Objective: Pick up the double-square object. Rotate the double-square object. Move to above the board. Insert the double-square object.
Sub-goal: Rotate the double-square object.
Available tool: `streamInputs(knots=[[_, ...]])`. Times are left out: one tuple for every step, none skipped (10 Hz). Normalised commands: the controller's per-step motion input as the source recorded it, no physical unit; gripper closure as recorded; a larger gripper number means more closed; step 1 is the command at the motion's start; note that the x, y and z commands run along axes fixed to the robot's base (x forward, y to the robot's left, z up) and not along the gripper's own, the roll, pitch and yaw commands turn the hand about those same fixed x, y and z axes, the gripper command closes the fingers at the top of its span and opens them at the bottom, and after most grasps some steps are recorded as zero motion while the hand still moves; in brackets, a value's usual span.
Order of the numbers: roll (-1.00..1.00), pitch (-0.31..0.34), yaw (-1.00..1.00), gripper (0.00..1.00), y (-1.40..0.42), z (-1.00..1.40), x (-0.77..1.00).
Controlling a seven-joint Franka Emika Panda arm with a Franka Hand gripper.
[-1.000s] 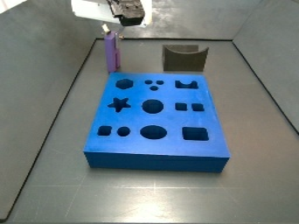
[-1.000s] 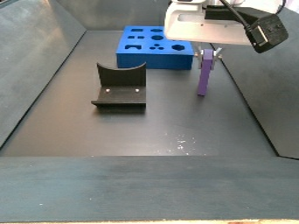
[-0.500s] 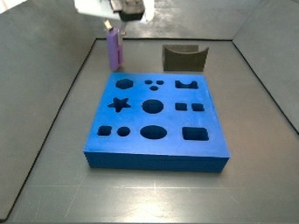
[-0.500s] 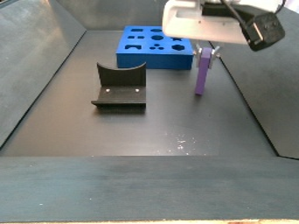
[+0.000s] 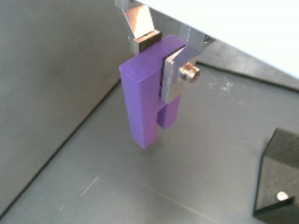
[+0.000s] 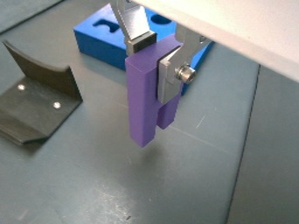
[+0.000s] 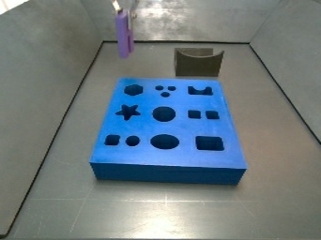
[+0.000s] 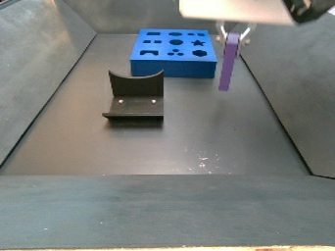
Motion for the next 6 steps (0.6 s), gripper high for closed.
streamInputs(knots=[[-0.08,0.076,0.03,1.00,0.03,1.00,0.07],[-0.08,0.071,0.03,1.00,0.03,1.00,0.07],[-0.09,0.073,0.02,1.00,0.02,1.00,0.06],[-0.10,0.071,0.02,1.00,0.02,1.00,0.05],[-0.11,0.070,0.02,1.00,0.01,0.91,0.04],[-0.11,0.065,0.01,1.00,0.01,0.76,0.03]])
